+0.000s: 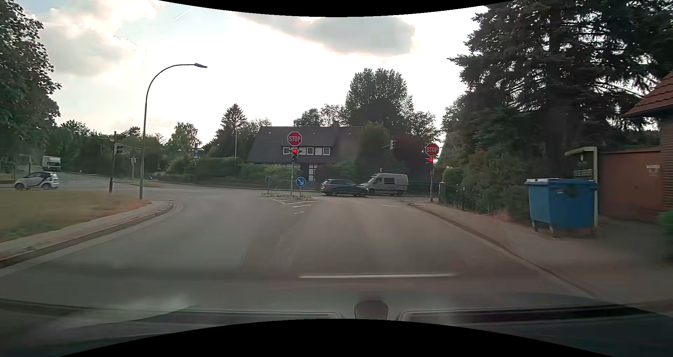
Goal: Follow the waypoints while adhering to traffic rules and regulations
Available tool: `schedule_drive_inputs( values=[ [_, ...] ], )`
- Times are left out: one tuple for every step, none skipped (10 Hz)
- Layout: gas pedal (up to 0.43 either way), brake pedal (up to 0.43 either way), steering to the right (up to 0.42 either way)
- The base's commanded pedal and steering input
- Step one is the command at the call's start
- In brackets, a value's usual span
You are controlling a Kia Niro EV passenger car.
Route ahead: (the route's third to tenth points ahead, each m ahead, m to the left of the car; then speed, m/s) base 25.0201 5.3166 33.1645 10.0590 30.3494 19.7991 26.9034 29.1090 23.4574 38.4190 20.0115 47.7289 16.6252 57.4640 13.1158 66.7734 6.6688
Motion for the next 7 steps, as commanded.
schedule_drive_inputs(
  values=[
    [0.0, 0.0, -0.017],
    [0.0, 0.0, -0.022],
    [0.0, 0.0, -0.021],
    [0.0, 0.0, -0.019],
    [0.0, 0.0, -0.017],
    [0.0, 0.0, -0.016],
    [0.0, 0.0, -0.014]
  ],
)
